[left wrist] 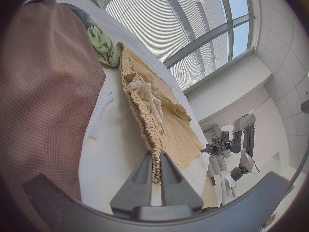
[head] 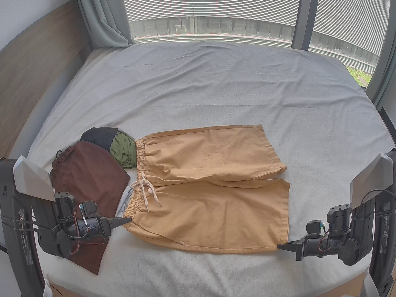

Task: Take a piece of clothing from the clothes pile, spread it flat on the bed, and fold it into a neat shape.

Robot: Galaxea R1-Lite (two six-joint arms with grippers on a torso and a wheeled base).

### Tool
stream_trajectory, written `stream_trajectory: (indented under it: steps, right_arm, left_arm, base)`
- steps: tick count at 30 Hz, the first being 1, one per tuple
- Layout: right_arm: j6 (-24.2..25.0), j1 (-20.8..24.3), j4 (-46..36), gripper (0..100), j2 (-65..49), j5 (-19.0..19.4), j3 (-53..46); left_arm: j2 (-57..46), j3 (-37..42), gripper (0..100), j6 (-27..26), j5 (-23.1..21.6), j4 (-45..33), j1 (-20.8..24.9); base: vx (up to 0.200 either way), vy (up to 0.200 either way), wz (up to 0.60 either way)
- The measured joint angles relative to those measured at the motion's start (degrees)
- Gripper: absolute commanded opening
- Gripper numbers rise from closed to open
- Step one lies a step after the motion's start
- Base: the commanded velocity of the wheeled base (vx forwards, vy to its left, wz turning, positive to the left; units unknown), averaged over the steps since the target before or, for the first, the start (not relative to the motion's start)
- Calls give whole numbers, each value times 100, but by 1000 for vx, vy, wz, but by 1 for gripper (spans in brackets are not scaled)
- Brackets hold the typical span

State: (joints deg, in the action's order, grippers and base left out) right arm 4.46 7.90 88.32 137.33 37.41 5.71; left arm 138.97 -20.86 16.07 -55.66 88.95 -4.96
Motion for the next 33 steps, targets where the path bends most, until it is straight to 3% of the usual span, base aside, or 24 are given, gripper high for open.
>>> stream_trajectory:
  steps: [16,25,33]
  right_arm:
    - [-700,0,-7,0,27,17,-395]
    - [-761,-5,-7,0,33,40,-467]
    - [-867,-5,-11,0,33,62,-472]
  left_arm:
    - [122,284,0,-857,-145,0,-99]
    - [354,328,0,-942,-193,2,-126]
    - [395,603,0,-1421,-433,0,-241]
  base:
    - [0,0,0]
    - [0,0,0]
    - [0,0,0]
